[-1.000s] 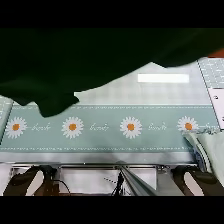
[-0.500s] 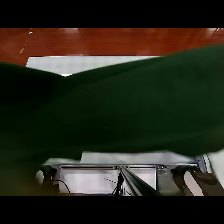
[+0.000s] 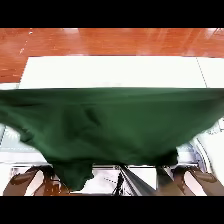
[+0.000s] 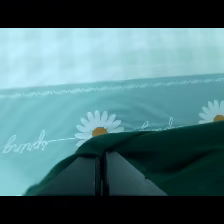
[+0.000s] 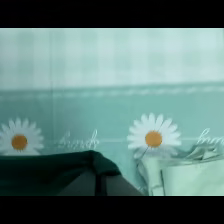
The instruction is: Fold the shirts.
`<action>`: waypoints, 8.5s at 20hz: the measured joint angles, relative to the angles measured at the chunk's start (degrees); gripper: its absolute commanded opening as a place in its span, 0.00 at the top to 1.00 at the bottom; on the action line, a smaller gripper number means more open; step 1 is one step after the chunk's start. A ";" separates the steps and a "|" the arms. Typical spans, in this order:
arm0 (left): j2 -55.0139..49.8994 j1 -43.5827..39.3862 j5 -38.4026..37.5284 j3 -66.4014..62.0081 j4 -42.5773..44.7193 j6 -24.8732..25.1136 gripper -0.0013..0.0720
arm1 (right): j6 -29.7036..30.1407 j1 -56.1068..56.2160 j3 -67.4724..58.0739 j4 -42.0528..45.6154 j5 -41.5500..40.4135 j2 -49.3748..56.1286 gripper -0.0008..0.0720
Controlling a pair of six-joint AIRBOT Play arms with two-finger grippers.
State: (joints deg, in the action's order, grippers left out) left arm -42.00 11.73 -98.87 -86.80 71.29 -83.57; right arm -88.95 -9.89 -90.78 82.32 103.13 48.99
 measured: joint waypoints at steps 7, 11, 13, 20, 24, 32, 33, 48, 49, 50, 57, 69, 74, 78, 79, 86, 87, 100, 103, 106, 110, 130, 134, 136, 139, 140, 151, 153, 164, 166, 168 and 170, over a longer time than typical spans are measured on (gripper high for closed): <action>-22.40 -0.09 27.08 6.54 -12.13 6.01 0.96 | 2.38 0.09 5.84 -9.60 -26.71 22.12 0.95; -35.50 -0.70 39.36 4.87 -17.59 7.37 0.96 | 2.54 0.26 6.36 -16.98 -45.18 32.54 0.95; -40.72 -1.62 45.66 4.35 -19.80 7.78 0.96 | 2.56 0.94 6.45 -19.32 -53.72 36.76 0.95; -53.20 -4.83 60.76 3.82 -22.18 13.94 0.96 | 2.62 3.19 6.49 -21.97 -70.20 48.87 0.95; -56.22 -4.74 63.67 3.80 -22.38 15.74 0.96 | 2.62 3.41 6.49 -22.16 -70.86 51.63 0.95; -57.22 -3.04 43.41 2.14 -18.95 16.70 0.96 | 1.77 3.58 6.49 -18.10 -51.60 49.72 0.95; -57.27 -2.93 41.16 2.05 -17.31 15.96 0.96 | 1.07 3.74 6.49 -16.65 -49.33 49.64 0.95; -57.59 -0.09 36.59 1.79 -10.05 9.60 0.41 | -4.31 4.04 6.51 -12.02 -38.88 49.42 0.45; -57.59 0.11 36.20 1.46 -10.21 9.53 0.37 | -3.30 4.00 6.51 -12.13 -37.88 49.35 0.45; -57.59 0.48 35.17 0.85 -10.34 9.40 0.37 | -1.95 3.85 6.51 -11.96 -36.30 49.20 0.45; -50.99 9.60 21.22 2.73 -6.86 7.87 0.37 | 2.40 0.42 11.63 5.16 -21.42 41.64 0.24; -22.77 21.42 23.32 52.85 -13.97 17.00 0.18 | 14.40 -8.59 38.71 -18.73 -36.50 21.46 0.24; -21.42 21.49 27.50 56.89 -14.38 18.08 0.18 | 15.50 -8.83 39.85 -20.48 -37.35 20.74 0.24; -22.40 19.06 30.32 58.07 -16.20 18.25 0.47 | 15.69 -8.83 40.04 -20.81 -37.70 20.61 0.24; -23.19 18.05 31.80 58.29 -16.81 18.29 0.57 | 15.72 -8.83 40.04 -20.85 -37.77 20.61 0.25; -28.44 13.79 34.34 58.62 -21.09 19.52 0.96 | 15.65 -8.96 40.11 -20.13 -37.22 20.59 0.25; -28.68 14.36 34.21 58.62 -21.14 19.61 0.96 | 15.34 -9.18 40.35 -18.71 -36.61 20.59 0.25; -29.31 18.62 32.04 58.64 -20.79 22.86 0.95 | 16.94 -8.87 57.24 -25.18 -35.15 20.48 0.25; -29.31 18.69 31.93 58.62 -20.81 22.99 0.95 | 14.36 -5.64 58.66 -25.46 -39.76 20.50 0.79; -29.29 18.67 31.89 57.24 -20.09 23.04 0.95 | 13.60 -3.28 58.27 -26.67 -42.18 20.41 0.95; -28.13 18.67 28.83 48.52 -21.70 23.19 0.95 | 14.80 -2.23 51.12 -29.07 -41.27 16.61 0.95; -60.74 5.14 39.58 0.15 -37.42 17.42 0.91 | 16.37 3.32 21.88 -38.47 -66.93 43.28 0.95; -64.30 5.92 39.17 -1.42 -37.42 16.87 0.52 | 16.35 3.80 21.59 -35.82 -68.28 45.81 0.95; -64.96 7.04 37.73 -1.75 -37.44 16.72 0.52 | 15.89 3.87 21.53 -33.40 -68.61 46.25 0.95; -65.42 9.46 33.88 -1.97 -37.42 16.26 0.52 | 14.95 3.98 21.51 -30.27 -68.39 46.60 0.94; -65.48 10.34 32.17 -1.99 -37.42 16.06 0.52 | 14.80 3.98 21.51 -29.44 -67.91 46.62 0.94; -63.01 14.23 18.27 -2.08 -37.48 15.87 0.52 | 11.78 0.31 21.51 -18.78 -60.70 42.10 0.27; -62.64 14.16 17.86 -2.08 -37.46 15.89 0.52 | 12.17 -2.56 21.49 -23.37 -59.23 42.05 0.15; -62.25 11.08 17.07 -2.08 -37.51 16.52 0.53 | 20.17 -3.50 21.42 -50.64 -52.15 52.78 0.37; -62.25 10.40 17.09 -2.08 -37.73 16.55 0.56 | 20.24 -1.42 21.55 -50.95 -53.24 54.03 0.94; -62.14 9.88 17.09 -2.08 -38.82 16.57 0.63 | 20.20 -0.04 21.57 -51.10 -54.21 53.66 0.95; -61.86 9.44 17.14 -2.08 -41.38 16.63 0.84 | 20.96 0.44 21.57 -51.65 -53.68 51.01 0.95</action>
State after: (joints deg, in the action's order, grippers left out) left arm -103.85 21.17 -81.73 -88.88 29.91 -66.94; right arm -67.99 -9.45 -69.21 30.68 49.45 100.01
